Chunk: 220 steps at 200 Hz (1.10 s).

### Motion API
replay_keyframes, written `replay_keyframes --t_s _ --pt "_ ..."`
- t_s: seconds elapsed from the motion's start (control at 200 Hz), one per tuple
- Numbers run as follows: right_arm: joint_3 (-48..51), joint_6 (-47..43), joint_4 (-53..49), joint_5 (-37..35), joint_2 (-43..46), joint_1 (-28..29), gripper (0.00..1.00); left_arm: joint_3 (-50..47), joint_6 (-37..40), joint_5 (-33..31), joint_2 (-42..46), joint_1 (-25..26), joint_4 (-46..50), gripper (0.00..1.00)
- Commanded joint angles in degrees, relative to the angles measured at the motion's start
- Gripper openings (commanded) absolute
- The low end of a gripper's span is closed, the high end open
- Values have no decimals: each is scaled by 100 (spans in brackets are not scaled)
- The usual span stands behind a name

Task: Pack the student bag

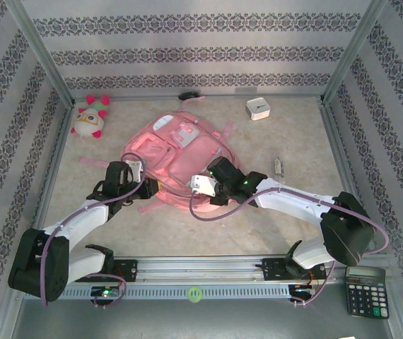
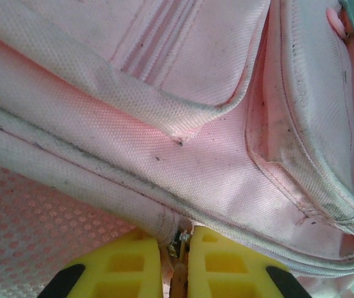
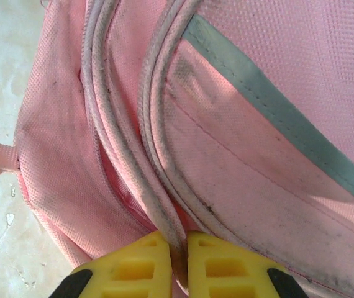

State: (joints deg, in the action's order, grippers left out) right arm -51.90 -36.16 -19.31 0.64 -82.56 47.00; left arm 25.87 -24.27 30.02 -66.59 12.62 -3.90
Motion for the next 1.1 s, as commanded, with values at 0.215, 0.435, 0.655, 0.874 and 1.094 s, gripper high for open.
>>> replay_keyframes --t_s 0.215,0.435,0.655,0.874,1.094 --pt "-712 4351 -1280 591 632 -609 74 367 522 -144 336 -24 1033 0" --pt "86 7825 -932 745 826 -1022 76 276 716 -541 603 249 1223 0" --pt "409 8565 653 781 206 -985 58 274 555 -807 517 764 1289 0" --pt "304 8949 1268 431 -115 -520 50 279 205 -968 456 1680 924 1" --pt "128 9135 1541 129 -281 -229 48 429 -159 -578 -75 2576 -86 5"
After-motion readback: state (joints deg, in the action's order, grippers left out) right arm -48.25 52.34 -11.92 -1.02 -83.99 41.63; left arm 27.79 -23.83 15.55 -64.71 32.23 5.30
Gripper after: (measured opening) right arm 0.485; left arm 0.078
